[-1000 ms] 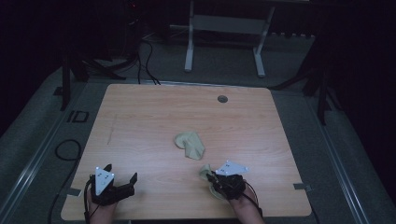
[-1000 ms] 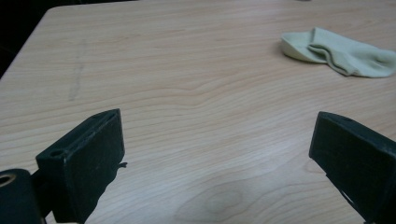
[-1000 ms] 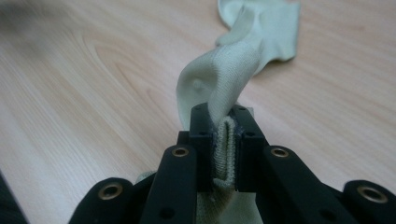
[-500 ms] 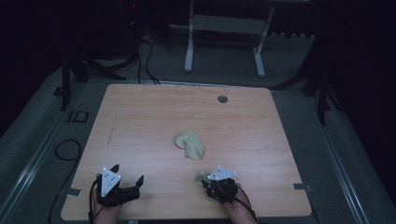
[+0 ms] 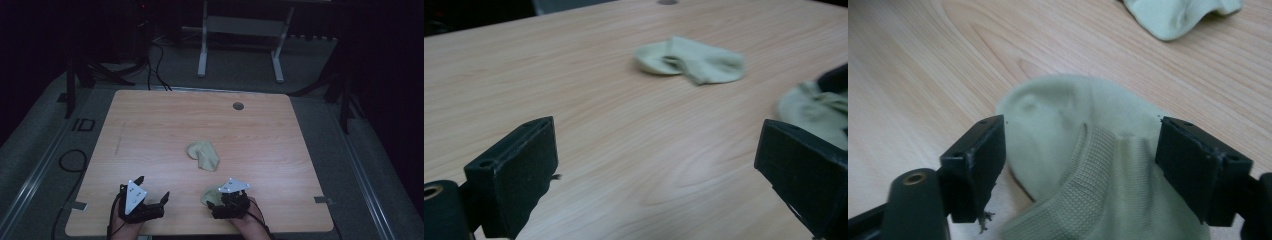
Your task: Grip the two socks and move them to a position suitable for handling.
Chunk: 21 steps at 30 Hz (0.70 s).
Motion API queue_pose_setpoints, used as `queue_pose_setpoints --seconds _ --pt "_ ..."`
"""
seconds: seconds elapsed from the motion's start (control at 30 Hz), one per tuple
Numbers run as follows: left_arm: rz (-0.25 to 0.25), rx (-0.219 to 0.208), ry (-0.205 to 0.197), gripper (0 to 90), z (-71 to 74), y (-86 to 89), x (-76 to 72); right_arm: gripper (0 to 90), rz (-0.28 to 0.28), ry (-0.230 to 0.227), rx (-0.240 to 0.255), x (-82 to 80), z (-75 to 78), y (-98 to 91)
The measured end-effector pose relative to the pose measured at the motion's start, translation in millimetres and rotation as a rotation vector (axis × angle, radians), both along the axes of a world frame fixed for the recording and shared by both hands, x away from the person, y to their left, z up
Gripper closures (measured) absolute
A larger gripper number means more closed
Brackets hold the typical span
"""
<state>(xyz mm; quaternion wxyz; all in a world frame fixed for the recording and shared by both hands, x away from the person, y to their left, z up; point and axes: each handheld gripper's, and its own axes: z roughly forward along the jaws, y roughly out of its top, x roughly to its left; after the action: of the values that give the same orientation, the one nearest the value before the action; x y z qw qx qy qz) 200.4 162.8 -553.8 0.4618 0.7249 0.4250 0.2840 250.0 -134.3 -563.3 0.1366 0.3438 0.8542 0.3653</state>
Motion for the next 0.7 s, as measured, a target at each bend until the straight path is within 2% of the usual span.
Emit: queue_pose_setpoints --seconds 0.13,0.17,0.23,0.3,0.33,0.37,0.43,0.47,0.5,0.53,0.57,0.63,0.7 --pt "-0.112 -0.049 0.03 4.9 3.0 -14.3 -0.7 21.6 -0.015 -0.035 0.024 -5.5 15.2 -9.5" --pt "-0.126 -0.05 0.035 4.9 3.5 -17.7 -0.8 23.1 -0.021 -0.045 0.029 -8.0 18.8 -12.9" --pt "-0.164 -0.039 0.048 6.0 4.2 -27.7 -1.2 30.8 -0.015 -0.044 0.041 -12.2 22.3 -18.3" --pt "-0.211 0.01 0.031 6.4 4.6 -39.8 -2.5 38.2 -0.003 -0.046 0.049 -17.3 24.0 -22.1" --pt "-0.23 0.029 0.025 7.6 4.8 -45.2 -2.8 41.2 0.006 -0.05 0.038 -19.4 24.3 -22.9" --pt "-0.241 0.036 0.023 13.2 5.0 -49.0 -2.6 44.6 0.014 -0.056 0.025 -21.5 24.9 -23.4" --pt "-0.309 0.033 0.046 17.9 5.4 -58.2 1.0 50.7 0.023 -0.066 0.018 -23.5 26.1 -24.1" --pt "-0.332 0.032 0.04 26.5 5.2 -62.4 2.6 52.9 0.031 -0.065 0.007 -23.3 26.9 -24.0" --pt "-0.332 0.032 0.04 35.8 5.2 -62.4 2.6 52.9 0.031 -0.065 0.007 -23.3 26.9 -24.0" --pt "-0.362 0.032 0.052 35.8 4.3 -73.2 8.5 53.2 0.039 -0.065 0.004 -23.0 27.5 -23.6" --pt "-0.378 0.028 0.059 50.0 3.7 -77.8 11.7 54.7 0.047 -0.059 0.012 -24.8 27.6 -22.2" --pt "-0.411 0.041 0.076 62.9 2.8 -87.5 17.6 54.7 0.06 -0.052 0.017 -29.1 25.0 -20.3" --pt "-0.414 0.057 0.084 72.7 2.0 -92.4 20.5 54.7 0.067 -0.045 0.014 -31.0 23.0 -19.4"
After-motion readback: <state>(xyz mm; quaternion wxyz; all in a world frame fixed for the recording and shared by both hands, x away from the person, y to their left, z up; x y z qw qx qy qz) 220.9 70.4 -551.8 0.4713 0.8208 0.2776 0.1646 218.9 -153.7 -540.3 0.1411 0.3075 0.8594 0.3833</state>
